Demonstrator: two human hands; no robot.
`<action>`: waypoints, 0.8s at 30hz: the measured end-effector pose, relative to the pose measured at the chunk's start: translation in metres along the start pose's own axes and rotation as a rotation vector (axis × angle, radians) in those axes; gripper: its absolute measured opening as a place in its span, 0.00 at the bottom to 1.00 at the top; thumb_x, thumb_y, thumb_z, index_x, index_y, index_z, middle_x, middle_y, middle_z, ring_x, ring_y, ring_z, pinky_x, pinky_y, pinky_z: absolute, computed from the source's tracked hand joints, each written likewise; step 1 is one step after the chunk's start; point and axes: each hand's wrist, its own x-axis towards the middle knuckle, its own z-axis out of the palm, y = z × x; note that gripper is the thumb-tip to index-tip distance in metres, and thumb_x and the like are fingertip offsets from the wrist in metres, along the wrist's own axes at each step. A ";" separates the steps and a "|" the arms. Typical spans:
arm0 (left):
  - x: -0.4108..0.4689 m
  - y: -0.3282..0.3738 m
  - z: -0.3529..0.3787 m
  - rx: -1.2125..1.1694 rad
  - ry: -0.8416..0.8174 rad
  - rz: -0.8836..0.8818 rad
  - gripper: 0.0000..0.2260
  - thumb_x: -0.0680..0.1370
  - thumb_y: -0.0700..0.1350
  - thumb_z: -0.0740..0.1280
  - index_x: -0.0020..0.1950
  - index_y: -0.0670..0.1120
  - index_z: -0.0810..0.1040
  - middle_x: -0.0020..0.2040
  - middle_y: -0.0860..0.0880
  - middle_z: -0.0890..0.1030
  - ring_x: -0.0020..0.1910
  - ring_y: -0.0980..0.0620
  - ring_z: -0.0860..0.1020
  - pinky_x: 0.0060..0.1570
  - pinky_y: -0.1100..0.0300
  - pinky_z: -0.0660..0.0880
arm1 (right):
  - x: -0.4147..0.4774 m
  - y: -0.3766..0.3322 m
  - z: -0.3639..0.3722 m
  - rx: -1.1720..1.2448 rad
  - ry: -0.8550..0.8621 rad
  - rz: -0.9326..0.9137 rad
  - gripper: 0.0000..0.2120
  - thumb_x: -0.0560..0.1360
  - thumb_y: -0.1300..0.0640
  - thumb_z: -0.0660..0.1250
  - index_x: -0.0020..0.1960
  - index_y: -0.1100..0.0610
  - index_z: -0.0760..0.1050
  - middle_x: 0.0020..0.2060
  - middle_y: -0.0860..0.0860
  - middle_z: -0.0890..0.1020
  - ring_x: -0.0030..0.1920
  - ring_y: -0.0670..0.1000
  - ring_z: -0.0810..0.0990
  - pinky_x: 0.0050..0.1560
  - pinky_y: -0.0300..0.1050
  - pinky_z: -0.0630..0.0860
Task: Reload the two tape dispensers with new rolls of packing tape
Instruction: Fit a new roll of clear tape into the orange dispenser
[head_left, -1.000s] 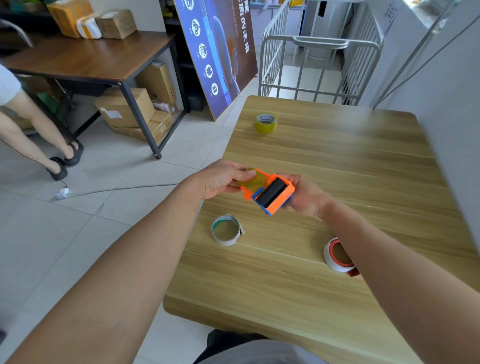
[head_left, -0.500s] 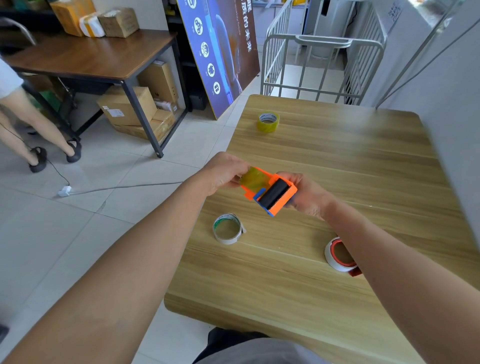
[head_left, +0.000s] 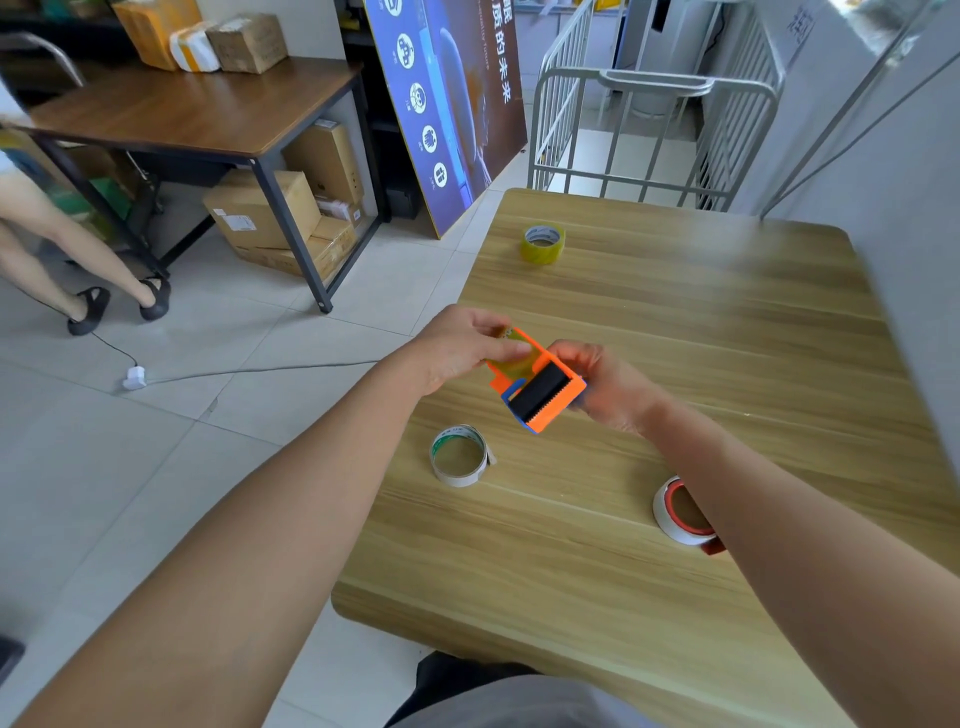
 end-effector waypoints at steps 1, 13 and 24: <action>0.000 0.003 0.004 0.076 0.041 0.026 0.27 0.67 0.45 0.76 0.64 0.42 0.75 0.62 0.44 0.78 0.62 0.51 0.75 0.65 0.54 0.71 | 0.000 0.000 0.002 -0.004 0.006 -0.011 0.23 0.68 0.81 0.60 0.37 0.52 0.71 0.32 0.45 0.74 0.32 0.36 0.71 0.36 0.34 0.69; -0.006 0.009 0.007 0.119 0.138 0.092 0.26 0.67 0.45 0.76 0.63 0.42 0.76 0.58 0.43 0.80 0.59 0.48 0.77 0.65 0.50 0.71 | -0.003 -0.004 0.003 -0.034 0.185 -0.112 0.14 0.71 0.77 0.60 0.42 0.61 0.76 0.37 0.54 0.77 0.35 0.41 0.72 0.39 0.33 0.68; -0.011 0.010 0.028 0.459 0.349 0.193 0.26 0.70 0.47 0.73 0.66 0.44 0.73 0.67 0.45 0.74 0.64 0.48 0.74 0.59 0.58 0.70 | 0.003 0.011 0.007 -0.253 0.248 -0.036 0.14 0.69 0.73 0.63 0.50 0.60 0.77 0.44 0.59 0.82 0.45 0.60 0.79 0.49 0.57 0.76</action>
